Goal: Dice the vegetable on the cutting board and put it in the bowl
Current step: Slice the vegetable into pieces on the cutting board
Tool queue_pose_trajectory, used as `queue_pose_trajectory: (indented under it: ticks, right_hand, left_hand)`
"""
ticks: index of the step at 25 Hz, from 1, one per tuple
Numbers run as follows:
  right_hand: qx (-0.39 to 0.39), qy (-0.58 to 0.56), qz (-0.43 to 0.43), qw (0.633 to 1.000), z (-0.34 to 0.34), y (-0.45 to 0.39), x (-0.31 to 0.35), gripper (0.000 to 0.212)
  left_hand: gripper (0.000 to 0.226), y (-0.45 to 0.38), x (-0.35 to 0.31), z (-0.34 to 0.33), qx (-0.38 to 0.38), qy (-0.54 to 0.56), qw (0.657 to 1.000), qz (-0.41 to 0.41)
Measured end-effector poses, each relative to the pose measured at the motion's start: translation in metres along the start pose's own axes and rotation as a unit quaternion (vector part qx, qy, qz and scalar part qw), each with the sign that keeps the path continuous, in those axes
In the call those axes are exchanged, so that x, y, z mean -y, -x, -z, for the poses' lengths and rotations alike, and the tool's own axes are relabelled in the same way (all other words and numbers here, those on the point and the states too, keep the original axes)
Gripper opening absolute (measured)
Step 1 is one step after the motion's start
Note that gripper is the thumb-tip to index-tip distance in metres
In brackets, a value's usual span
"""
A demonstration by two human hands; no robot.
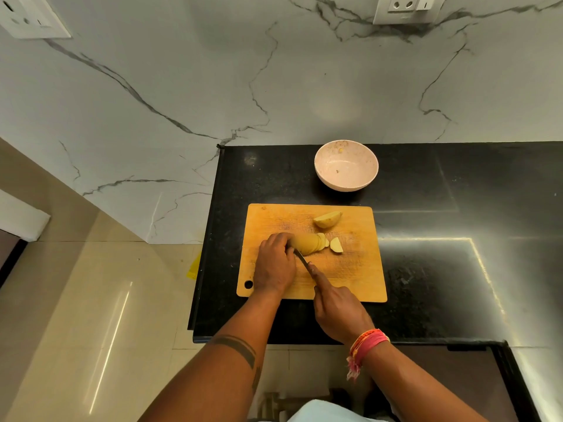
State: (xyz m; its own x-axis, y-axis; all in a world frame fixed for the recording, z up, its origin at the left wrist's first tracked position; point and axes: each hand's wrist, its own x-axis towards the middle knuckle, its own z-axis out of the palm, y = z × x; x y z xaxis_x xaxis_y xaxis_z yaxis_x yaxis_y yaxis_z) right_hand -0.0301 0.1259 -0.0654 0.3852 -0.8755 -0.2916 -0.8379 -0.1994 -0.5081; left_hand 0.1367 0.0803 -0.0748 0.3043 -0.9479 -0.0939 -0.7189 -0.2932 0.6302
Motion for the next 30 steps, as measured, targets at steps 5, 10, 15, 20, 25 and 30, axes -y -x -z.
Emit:
queue_pose_trajectory:
  ticks: [5,10,15,20,25,30]
  right_hand:
    - [-0.026,-0.01,-0.014,1.0,0.005,-0.006,0.008,0.059]
    - [-0.021,0.011,-0.016,1.0,-0.004,-0.003,0.022,0.067]
    - [-0.006,0.015,-0.022,1.0,-0.007,-0.012,0.031,0.071]
    - [0.004,0.065,-0.024,0.998,-0.009,-0.026,0.04,0.074]
    - [0.035,0.088,-0.024,0.995,-0.014,0.008,0.029,0.079]
    - [0.055,0.083,-0.023,0.995,-0.012,0.035,0.016,0.079]
  left_hand:
    - [0.033,0.011,0.012,0.004,0.028,-0.077,0.994,-0.07]
    - [0.035,0.013,0.017,0.006,0.029,-0.053,0.997,-0.048]
    - [0.034,0.006,0.015,0.008,0.028,-0.058,0.997,-0.045]
    - [0.032,0.004,0.013,0.006,0.028,-0.075,0.996,-0.043]
    - [0.029,0.003,0.009,0.005,0.021,-0.085,0.995,-0.037]
    - [0.031,0.005,0.005,0.005,0.009,-0.087,0.996,-0.029]
